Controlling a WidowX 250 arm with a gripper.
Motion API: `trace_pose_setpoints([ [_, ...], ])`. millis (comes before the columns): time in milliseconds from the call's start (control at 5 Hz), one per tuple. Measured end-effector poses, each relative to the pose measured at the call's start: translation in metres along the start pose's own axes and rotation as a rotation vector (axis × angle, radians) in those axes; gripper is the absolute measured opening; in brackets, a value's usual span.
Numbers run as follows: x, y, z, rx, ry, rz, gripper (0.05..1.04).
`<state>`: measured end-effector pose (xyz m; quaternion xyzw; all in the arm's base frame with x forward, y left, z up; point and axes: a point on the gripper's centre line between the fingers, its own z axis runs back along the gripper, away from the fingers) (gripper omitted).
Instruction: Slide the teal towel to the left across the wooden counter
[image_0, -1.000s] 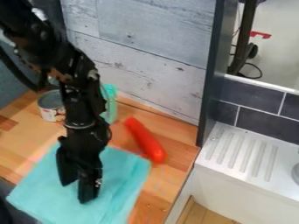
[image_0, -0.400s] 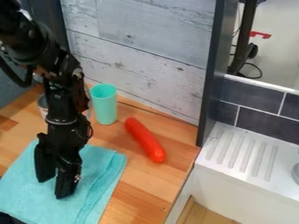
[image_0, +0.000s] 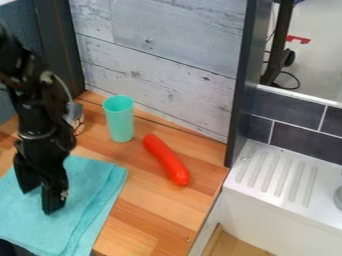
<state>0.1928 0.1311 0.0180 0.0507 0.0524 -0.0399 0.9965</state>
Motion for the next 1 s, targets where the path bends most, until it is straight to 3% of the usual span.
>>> trace_pose_setpoints([
  [400,-0.01,0.012,0.012,0.018,-0.073,0.058,1.001],
  [800,-0.027,-0.023,0.063,-0.051,-0.151,0.107,1.001],
  [1000,-0.026,-0.041,0.075,-0.08,-0.165,0.098,1.001],
])
